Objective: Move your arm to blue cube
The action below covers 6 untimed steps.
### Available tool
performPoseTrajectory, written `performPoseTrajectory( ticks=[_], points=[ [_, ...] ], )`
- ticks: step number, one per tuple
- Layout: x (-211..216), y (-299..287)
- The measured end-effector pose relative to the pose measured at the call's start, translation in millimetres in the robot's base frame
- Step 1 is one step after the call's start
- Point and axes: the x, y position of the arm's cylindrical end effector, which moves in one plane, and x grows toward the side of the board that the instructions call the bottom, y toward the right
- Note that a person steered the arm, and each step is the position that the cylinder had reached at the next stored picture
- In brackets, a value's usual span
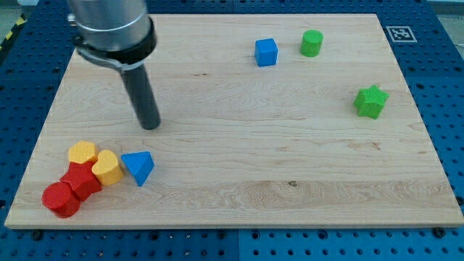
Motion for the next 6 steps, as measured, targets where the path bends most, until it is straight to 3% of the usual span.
performPoseTrajectory(
  ticks=[6],
  points=[
    [-0.2, 125.0]
  ],
)
